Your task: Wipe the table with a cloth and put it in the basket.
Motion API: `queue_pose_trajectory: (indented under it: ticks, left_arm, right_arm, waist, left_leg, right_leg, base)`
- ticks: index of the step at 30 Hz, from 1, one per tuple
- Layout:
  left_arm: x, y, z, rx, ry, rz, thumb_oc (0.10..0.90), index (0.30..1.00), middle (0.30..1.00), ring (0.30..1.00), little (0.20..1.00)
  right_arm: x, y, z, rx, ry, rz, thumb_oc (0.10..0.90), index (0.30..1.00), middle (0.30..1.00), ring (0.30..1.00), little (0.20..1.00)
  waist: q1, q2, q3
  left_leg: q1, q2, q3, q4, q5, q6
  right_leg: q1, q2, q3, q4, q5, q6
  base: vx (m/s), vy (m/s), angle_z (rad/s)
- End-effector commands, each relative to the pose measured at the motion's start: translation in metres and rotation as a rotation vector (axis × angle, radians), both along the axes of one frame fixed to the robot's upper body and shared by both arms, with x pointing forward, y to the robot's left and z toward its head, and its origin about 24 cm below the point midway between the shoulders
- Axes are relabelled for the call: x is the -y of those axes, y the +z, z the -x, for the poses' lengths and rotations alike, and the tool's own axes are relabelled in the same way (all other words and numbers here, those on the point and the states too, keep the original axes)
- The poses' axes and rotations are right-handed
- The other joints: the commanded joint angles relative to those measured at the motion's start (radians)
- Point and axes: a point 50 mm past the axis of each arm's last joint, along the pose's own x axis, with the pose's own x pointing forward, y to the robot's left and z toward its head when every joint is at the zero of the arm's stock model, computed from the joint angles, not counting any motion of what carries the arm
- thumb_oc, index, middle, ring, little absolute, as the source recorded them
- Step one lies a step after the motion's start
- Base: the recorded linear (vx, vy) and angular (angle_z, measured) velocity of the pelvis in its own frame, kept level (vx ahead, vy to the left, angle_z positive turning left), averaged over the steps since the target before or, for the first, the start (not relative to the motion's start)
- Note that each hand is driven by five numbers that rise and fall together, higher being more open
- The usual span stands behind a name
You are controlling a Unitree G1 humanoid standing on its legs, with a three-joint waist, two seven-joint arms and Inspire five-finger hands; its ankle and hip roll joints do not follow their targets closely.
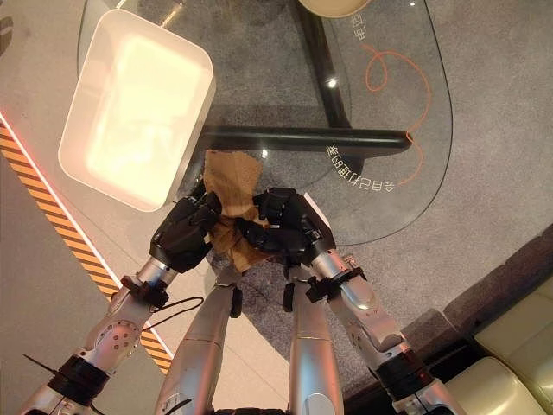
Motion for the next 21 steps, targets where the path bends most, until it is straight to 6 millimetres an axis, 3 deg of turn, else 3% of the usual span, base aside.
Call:
queue_pose_trajectory:
  ticks: [1, 15, 21]
  left_arm:
    - [0.0314, 0.0196, 0.0282, 0.2, -0.2, 0.001, 0.8, 0.9, 0.9, 0.9, 0.9]
    - [0.0308, 0.0182, 0.0281, 0.199, -0.19, -0.003, 0.8, 0.9, 0.9, 0.9, 0.9]
    - [0.0299, 0.0196, 0.0276, 0.203, -0.191, -0.007, 0.8, 0.9, 0.9, 0.9, 0.9]
  right_arm:
    - [-0.0084, 0.0762, 0.0138, 0.343, 0.084, -0.387, 0.1, 0.3, 0.3, 0.3, 0.2]
    - [-0.0076, 0.0725, 0.0164, 0.299, 0.203, -0.599, 0.1, 0.3, 0.3, 0.3, 0.2]
    - [-0.0137, 0.0702, 0.0168, 0.287, 0.199, -0.541, 0.1, 0.3, 0.3, 0.3, 0.2]
  waist:
    - [0.009, 0.009, -0.026]
    - [0.008, 0.007, -0.026]
    - [0.01, 0.009, -0.026]
  left_leg:
    - [0.029, -0.03, 0.064, 0.023, -0.077, 0.066]
    - [0.032, -0.028, 0.065, 0.016, -0.075, 0.064]
    - [0.03, -0.03, 0.063, 0.012, -0.071, 0.064]
  right_leg:
    - [0.034, 0.058, 0.043, -0.127, 0.107, 0.039]
    - [0.04, 0.057, 0.041, -0.135, 0.109, 0.038]
    - [0.037, 0.058, 0.039, -0.136, 0.111, 0.038]
  base:
    - [0.0, 0.0, 0.0]
    - [0.0, 0.0, 0.0]
    - [0.0, 0.0, 0.0]
